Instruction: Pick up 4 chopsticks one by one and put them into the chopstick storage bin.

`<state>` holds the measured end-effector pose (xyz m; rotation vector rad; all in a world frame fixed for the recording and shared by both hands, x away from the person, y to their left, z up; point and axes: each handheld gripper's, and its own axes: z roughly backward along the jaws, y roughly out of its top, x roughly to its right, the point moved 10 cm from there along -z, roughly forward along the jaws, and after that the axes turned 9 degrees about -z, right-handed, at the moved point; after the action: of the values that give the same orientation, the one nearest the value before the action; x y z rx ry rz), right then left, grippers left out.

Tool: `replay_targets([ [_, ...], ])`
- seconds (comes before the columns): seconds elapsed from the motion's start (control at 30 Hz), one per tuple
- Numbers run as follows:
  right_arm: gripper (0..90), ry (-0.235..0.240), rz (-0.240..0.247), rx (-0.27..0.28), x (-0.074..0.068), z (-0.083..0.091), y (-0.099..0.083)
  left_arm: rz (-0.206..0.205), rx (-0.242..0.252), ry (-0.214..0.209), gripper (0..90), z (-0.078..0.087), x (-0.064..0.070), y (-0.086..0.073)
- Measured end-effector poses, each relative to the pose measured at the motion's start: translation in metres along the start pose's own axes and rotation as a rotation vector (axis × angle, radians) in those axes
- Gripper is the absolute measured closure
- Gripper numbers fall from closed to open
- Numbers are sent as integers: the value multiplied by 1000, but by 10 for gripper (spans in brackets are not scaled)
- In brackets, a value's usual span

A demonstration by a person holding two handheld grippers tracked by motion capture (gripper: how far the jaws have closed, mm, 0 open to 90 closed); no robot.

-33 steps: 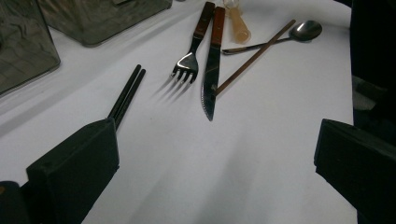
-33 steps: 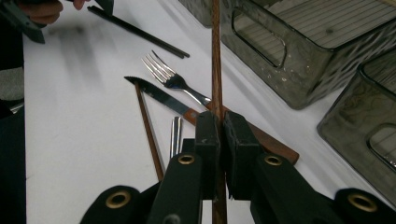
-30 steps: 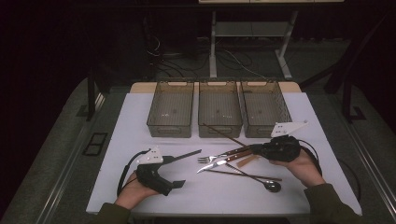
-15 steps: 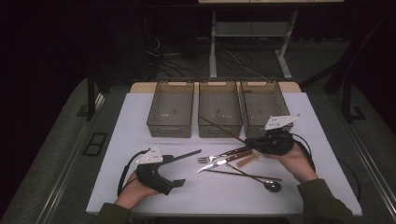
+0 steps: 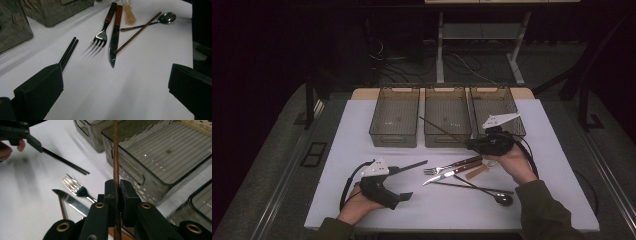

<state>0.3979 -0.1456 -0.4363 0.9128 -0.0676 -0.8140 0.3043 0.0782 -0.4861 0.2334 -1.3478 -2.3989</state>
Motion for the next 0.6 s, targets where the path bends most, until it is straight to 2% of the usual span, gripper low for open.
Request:
replay_targets([
  [0.2,848,-12,-7,-2,-2,-7,11,-6,-4,0,0,0,0,-1],
  [0.37,848,-18,1,-2,-5,-13,23,-4,18,-10,0,0,3,2],
  [0.6,848,-39,-7,-14,-6,-26,42,-3,9,-7,0,-1,2,0],
])
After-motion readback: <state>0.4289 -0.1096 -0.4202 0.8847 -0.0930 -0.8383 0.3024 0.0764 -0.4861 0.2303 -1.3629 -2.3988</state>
